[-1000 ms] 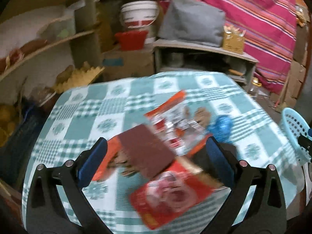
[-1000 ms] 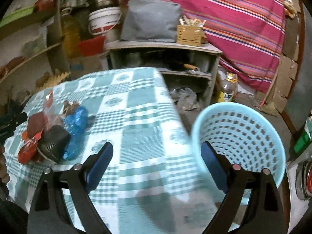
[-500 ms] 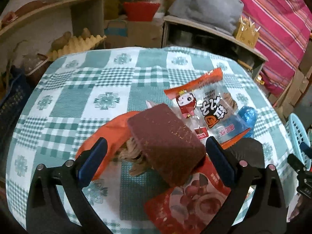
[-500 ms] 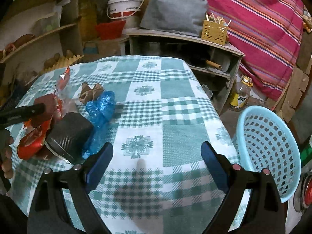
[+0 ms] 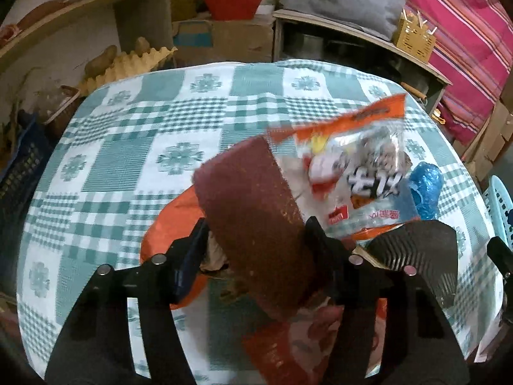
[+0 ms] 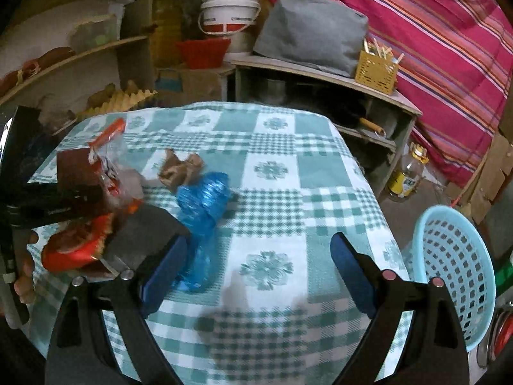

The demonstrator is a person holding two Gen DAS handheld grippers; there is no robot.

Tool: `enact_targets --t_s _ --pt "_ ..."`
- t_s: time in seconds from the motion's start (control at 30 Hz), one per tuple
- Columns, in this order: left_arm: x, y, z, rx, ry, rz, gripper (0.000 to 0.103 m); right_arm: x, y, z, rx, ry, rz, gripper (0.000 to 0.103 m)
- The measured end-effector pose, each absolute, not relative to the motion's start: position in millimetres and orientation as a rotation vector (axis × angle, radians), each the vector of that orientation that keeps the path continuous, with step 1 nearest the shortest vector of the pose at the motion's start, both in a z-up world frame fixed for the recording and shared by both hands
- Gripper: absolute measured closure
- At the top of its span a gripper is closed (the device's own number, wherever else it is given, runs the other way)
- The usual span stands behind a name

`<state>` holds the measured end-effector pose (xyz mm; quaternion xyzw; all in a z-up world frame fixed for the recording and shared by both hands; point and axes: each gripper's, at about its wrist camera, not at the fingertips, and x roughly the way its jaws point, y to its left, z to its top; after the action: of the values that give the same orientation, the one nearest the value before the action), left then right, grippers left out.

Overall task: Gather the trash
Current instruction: 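Grasp the brown scouring pad with the left tool while the right tool reaches the clear snack packet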

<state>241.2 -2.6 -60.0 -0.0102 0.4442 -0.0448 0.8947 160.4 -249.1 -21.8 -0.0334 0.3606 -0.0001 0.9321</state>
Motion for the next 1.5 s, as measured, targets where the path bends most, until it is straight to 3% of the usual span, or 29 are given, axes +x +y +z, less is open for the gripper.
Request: enact_targets --t_s 0.53,0.8,0.87,0.93,1.0,1.07,1.1,1.3,1.5 --pt "236 68 -26 -0.119 0.858 -0.083 0.05 211 -168 -18 -0.18 0.772 0.14 0.014" --pt "260 83 -45 -0.06 0.899 -0.099 0.048 247 -140 -30 -0.221 0.865 0.202 0.015" --pt "262 89 -47 -0.068 0.904 -0.083 0.045 255 -136 -34 -0.235 0.886 0.21 0.023" --pt "261 97 -44 -0.087 0.894 -0.081 0.029 265 -131 -42 -0.241 0.936 0.222 0.036" --pt "259 108 -41 -0.109 0.879 -0.076 0.021 272 -131 -49 -0.233 0.975 0.229 0.045" --pt "258 119 -41 -0.118 0.877 -0.056 0.02 277 -131 -56 -0.234 1.001 0.233 0.055" --pt "259 124 -42 -0.123 0.881 -0.047 0.02 278 -130 -59 -0.23 1.015 0.241 0.066" --pt "258 146 -46 -0.161 0.891 -0.002 0.019 277 -136 -55 -0.19 0.983 0.247 0.088" --pt "260 132 -45 -0.142 0.88 0.002 0.016 270 -142 -41 -0.155 0.919 0.242 0.098"
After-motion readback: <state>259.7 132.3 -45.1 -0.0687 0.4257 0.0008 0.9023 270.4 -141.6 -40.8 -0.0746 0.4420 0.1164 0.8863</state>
